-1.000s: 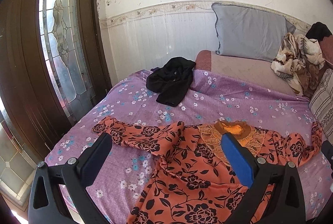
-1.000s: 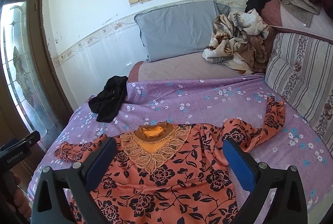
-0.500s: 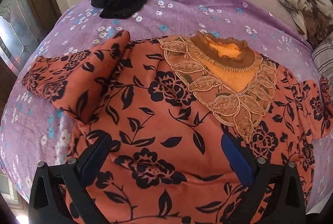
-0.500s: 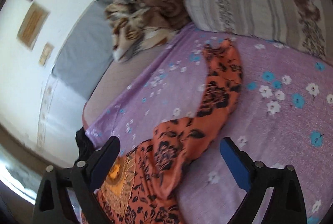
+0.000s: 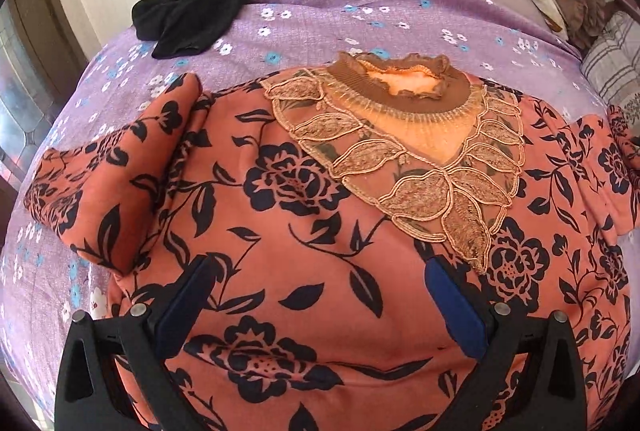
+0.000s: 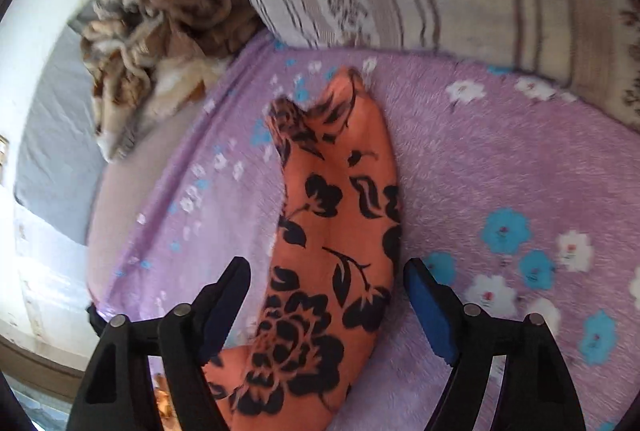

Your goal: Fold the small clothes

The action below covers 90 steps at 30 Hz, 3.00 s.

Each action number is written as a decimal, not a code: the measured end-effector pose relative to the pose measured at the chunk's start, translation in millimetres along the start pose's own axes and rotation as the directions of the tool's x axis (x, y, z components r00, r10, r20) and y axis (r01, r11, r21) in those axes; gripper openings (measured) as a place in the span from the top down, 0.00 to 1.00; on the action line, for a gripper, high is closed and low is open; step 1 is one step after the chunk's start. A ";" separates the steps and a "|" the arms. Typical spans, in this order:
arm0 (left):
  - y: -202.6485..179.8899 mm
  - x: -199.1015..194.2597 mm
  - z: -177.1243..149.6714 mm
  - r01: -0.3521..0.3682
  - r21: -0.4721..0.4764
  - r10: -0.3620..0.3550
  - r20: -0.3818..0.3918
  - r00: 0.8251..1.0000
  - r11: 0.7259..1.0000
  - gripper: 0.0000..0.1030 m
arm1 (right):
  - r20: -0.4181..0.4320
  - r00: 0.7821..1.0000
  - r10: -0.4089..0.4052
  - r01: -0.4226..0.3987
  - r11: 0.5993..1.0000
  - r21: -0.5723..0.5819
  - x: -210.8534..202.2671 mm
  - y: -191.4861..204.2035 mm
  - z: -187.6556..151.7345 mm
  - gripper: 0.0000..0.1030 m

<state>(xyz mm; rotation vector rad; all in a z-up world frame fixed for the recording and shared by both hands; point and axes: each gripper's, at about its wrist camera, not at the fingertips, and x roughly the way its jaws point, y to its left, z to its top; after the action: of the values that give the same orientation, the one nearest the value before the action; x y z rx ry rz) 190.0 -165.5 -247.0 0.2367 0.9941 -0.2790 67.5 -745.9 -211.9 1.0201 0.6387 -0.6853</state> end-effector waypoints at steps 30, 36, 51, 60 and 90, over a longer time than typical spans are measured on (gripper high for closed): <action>129.1 -15.2 21.0 0.201 -0.403 -0.162 0.130 0.978 0.893 0.00 | -0.512 0.818 0.264 -0.575 0.413 -0.706 -71.7 210.1 -339.0 0.41; 115.3 6.4 40.2 0.322 -0.340 -0.285 0.155 0.946 0.884 0.00 | -0.336 0.890 0.309 -0.456 0.555 -0.696 -110.3 186.4 -293.2 0.41; 60.2 47.0 46.8 0.369 -0.196 -0.369 0.035 0.929 0.909 0.33 | -0.328 0.880 0.343 -0.419 0.886 -0.197 -45.4 106.9 -201.4 0.51; 70.6 36.2 42.6 0.378 -0.187 -0.371 0.070 0.926 0.907 0.90 | -0.356 0.908 0.223 -0.313 0.923 -0.222 -14.6 104.0 -220.4 0.51; 131.9 -28.7 19.8 0.231 -0.233 -0.211 0.106 0.972 0.945 0.89 | -0.336 0.917 0.215 -0.307 0.918 -0.251 -19.0 105.4 -222.5 0.51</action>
<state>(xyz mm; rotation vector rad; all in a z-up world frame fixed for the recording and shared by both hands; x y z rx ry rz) 235.2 -44.5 -203.2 -0.1114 0.9662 -0.3644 101.3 -501.7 -226.5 0.9107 0.8250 -0.1825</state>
